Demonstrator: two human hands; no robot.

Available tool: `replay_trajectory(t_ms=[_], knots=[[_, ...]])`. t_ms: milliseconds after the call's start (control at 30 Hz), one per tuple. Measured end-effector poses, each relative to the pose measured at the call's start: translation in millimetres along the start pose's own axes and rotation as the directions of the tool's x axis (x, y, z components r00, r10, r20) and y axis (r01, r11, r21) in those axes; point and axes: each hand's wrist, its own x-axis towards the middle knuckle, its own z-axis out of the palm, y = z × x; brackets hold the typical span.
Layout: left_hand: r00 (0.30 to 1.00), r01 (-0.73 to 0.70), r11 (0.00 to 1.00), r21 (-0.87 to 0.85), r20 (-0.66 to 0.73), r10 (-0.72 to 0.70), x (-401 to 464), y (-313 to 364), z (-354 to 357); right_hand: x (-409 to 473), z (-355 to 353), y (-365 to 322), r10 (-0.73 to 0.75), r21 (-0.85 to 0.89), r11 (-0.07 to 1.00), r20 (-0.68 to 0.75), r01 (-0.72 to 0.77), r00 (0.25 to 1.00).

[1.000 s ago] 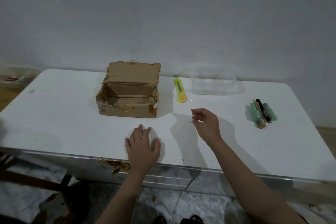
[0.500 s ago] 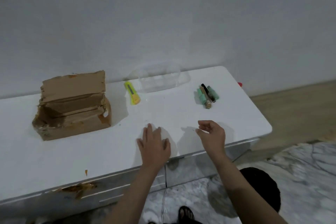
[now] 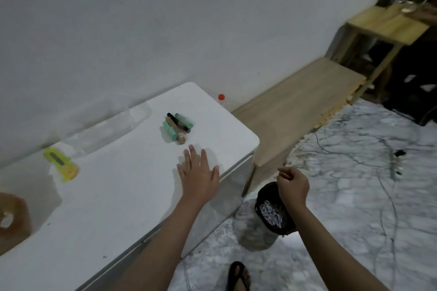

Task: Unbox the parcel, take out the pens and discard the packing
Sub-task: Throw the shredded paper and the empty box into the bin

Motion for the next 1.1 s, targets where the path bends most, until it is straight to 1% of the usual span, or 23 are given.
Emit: replay_trajectory(t_ms=[100,167,267,367,533,633,700,767,800,833,933,1000,1067,1100], knots=[[0.998,-0.052,0.997,0.053,0.019,0.051,17.4,13.8,11.7,36.5,-16.8,20.1,0.029,-0.069,0.997,-0.031,-0.031,0.999],[0.998,-0.064,0.993,0.100,-0.016,0.066,22.6,15.8,18.9,59.4,-22.5,34.8,0.062,-0.112,0.992,-0.026,-0.065,0.998],[0.991,-0.076,0.989,0.124,-0.096,0.088,24.6,13.4,28.0,86.8,-25.5,53.7,0.102,-0.167,0.981,0.028,-0.096,0.994],[0.983,-0.069,0.990,0.120,-0.161,0.088,25.5,12.2,32.3,103.6,-25.1,66.8,0.114,-0.221,0.971,0.092,-0.091,0.989],[0.979,-0.089,0.990,0.110,-0.174,0.108,25.3,12.1,33.2,112.4,-21.0,75.4,0.135,-0.222,0.970,0.144,-0.101,0.980],[0.979,-0.077,0.997,-0.010,-0.189,0.073,24.8,9.7,32.0,108.3,-11.8,69.5,0.092,-0.202,0.978,0.163,-0.058,0.982],[0.982,-0.056,0.985,-0.161,-0.188,0.025,24.4,7.5,27.9,102.4,-3.3,57.9,0.052,-0.148,0.989,0.164,-0.028,0.985],[0.981,-0.087,0.951,-0.297,-0.192,0.030,20.7,5.3,22.6,92.6,7.3,37.0,0.033,-0.062,0.998,0.145,-0.024,0.989],[0.976,-0.117,0.934,-0.339,-0.211,0.045,17.0,2.8,20.2,86.1,14.1,24.2,-0.007,-0.020,1.000,0.128,0.010,0.992],[0.971,-0.135,0.915,-0.379,-0.234,0.046,12.3,0.2,17.4,78.6,21.4,10.4,-0.078,0.017,0.997,0.108,0.077,0.991],[0.952,-0.110,0.872,-0.477,-0.302,-0.045,-6.1,-11.9,-0.1,46.6,44.7,-36.7,-0.303,0.115,0.949,0.086,0.293,0.949],[0.927,-0.098,0.879,-0.466,-0.364,-0.090,-19.4,-32.0,-14.4,19.1,62.2,-69.0,-0.430,0.170,0.896,0.096,0.411,0.898],[0.890,-0.104,0.904,-0.415,-0.445,-0.102,-33.4,-60.2,-32.7,-12.7,84.7,-98.9,-0.546,0.224,0.830,0.139,0.511,0.826],[0.872,-0.088,0.907,-0.411,-0.473,-0.130,-42.2,-75.4,-44.8,-30.5,98.1,-112.7,-0.594,0.250,0.798,0.172,0.549,0.786]])
